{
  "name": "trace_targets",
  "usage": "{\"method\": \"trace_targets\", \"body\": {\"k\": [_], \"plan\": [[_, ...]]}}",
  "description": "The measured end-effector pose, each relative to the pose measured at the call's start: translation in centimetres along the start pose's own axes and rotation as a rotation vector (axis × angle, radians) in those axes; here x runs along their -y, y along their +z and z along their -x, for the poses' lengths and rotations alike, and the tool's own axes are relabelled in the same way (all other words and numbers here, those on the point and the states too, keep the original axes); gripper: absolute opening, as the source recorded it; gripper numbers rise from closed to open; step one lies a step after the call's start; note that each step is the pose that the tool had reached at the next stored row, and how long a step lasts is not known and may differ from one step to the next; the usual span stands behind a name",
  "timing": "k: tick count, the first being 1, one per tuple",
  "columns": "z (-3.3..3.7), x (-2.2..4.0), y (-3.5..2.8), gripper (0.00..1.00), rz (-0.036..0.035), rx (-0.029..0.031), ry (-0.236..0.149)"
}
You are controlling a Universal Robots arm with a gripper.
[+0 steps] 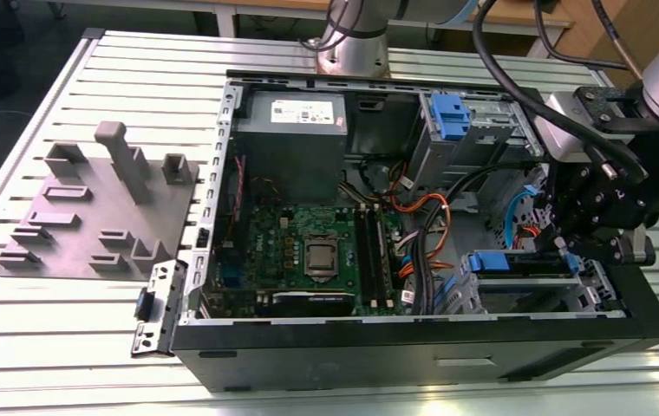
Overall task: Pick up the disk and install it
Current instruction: 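Insert the second disk wire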
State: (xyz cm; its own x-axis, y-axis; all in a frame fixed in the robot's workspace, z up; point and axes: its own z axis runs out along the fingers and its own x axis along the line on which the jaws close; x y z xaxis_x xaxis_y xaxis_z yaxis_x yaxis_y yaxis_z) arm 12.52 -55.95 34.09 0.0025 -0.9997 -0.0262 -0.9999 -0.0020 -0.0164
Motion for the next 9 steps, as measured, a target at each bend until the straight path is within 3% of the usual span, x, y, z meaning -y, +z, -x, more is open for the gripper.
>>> {"method": "trace_targets", "body": {"k": [7, 9], "plan": [[0.00, 0.00, 0.00, 0.11, 0.0000, 0.0001, 0.000], [0.01, 0.01, -0.31, 0.11, 0.0000, 0.0001, 0.000]]}}
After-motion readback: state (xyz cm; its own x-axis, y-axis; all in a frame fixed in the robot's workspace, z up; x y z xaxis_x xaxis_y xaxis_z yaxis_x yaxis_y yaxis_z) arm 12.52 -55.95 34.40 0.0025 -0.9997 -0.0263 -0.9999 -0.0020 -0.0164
